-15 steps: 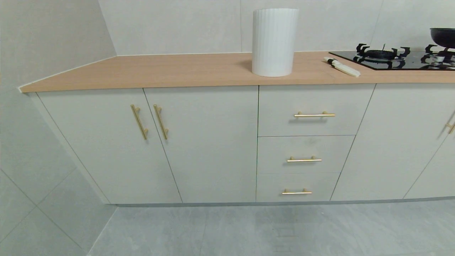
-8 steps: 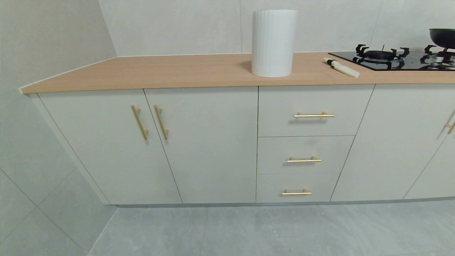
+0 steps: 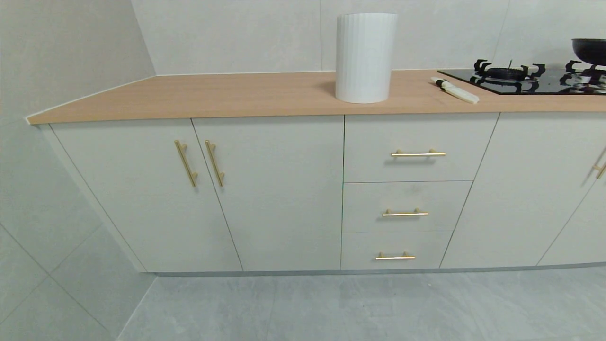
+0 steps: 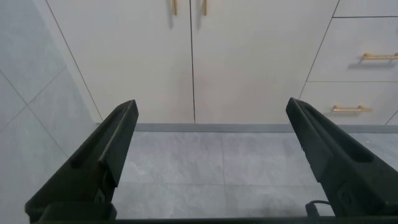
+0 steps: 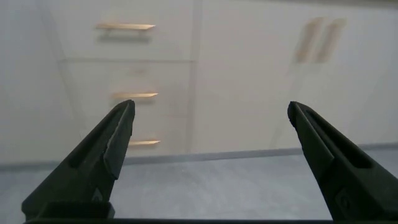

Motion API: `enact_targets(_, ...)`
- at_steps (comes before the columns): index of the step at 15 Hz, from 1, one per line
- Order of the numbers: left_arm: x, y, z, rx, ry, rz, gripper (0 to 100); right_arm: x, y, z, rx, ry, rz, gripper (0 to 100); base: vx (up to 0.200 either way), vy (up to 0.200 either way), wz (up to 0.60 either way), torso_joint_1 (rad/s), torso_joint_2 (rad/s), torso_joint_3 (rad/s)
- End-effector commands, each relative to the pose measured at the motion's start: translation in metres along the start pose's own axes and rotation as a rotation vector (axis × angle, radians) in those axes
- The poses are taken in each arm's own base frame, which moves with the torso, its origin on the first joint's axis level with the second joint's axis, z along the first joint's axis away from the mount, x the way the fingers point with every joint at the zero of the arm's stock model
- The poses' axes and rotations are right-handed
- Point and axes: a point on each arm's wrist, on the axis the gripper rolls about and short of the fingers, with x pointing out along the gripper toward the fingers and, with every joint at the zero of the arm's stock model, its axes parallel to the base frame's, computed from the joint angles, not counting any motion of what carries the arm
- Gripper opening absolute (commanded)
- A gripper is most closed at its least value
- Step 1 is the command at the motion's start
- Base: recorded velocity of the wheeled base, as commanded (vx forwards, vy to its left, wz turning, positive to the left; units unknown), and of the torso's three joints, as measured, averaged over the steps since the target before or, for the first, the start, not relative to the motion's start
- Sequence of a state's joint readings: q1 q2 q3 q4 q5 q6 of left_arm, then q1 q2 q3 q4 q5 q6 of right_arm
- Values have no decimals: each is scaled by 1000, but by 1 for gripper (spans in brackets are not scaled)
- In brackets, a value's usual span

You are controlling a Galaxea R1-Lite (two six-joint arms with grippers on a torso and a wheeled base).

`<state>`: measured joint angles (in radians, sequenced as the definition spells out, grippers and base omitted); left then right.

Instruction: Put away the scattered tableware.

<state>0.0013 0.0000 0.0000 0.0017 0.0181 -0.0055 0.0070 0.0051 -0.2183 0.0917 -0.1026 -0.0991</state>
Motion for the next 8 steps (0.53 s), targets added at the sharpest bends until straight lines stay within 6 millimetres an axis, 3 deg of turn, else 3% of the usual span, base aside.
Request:
enact_targets(1,0,0,0,-1,0,1,100,10,6,-27,21,33,88,100,0,0,0,0,0,0)
enact_targets(4,0,0,0,-1,0,1,100,15,8,-47,25,82,104,100,0,0,0,0,0,0)
enact_targets(8,0,0,0,-1,0,1,100,14,9,-51,70,115,115,100,0,0,0,0,0,0)
